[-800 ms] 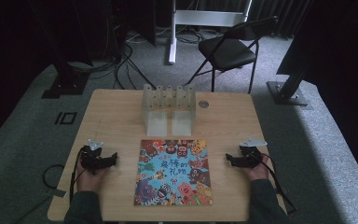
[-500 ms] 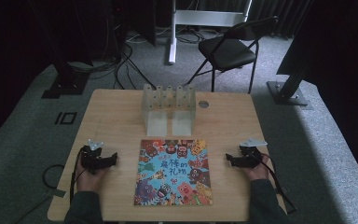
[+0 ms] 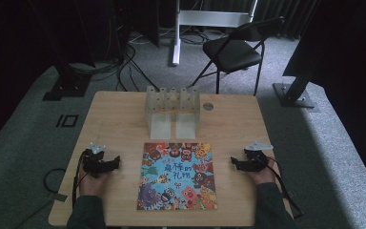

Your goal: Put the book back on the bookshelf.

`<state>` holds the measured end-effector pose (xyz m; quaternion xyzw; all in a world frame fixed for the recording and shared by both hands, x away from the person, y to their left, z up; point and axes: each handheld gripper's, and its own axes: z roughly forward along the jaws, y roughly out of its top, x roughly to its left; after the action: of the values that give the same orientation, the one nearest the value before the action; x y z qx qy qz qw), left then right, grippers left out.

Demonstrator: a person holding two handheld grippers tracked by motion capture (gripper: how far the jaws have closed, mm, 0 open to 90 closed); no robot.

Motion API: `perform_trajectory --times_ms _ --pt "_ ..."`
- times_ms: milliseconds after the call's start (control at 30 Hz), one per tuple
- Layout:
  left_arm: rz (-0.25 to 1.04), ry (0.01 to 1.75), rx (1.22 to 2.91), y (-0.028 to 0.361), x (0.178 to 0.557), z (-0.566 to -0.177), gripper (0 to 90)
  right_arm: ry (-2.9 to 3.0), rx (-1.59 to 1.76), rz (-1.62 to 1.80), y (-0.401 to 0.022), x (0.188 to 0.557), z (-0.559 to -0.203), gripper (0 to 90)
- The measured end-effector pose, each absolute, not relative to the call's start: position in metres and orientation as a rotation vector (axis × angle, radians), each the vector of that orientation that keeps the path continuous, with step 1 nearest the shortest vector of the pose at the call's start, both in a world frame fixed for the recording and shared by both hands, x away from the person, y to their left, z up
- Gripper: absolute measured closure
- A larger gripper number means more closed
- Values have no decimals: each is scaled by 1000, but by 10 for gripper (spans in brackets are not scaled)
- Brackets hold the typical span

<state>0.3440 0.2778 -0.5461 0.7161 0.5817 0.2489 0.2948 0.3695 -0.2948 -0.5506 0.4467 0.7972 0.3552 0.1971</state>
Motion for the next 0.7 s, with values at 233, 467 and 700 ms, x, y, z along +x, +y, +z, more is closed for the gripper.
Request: perform_trajectory --times_ms 233,467,700 --pt "663 1551 1904 278 344 -546 141 2223 1232 987 -293 365 -548 389" --pt "664 1547 1905 277 344 -546 145 2228 1174 1003 -283 362 -538 410" --pt "666 1550 1902 277 344 -546 147 2257 1144 1007 -271 364 -529 415"
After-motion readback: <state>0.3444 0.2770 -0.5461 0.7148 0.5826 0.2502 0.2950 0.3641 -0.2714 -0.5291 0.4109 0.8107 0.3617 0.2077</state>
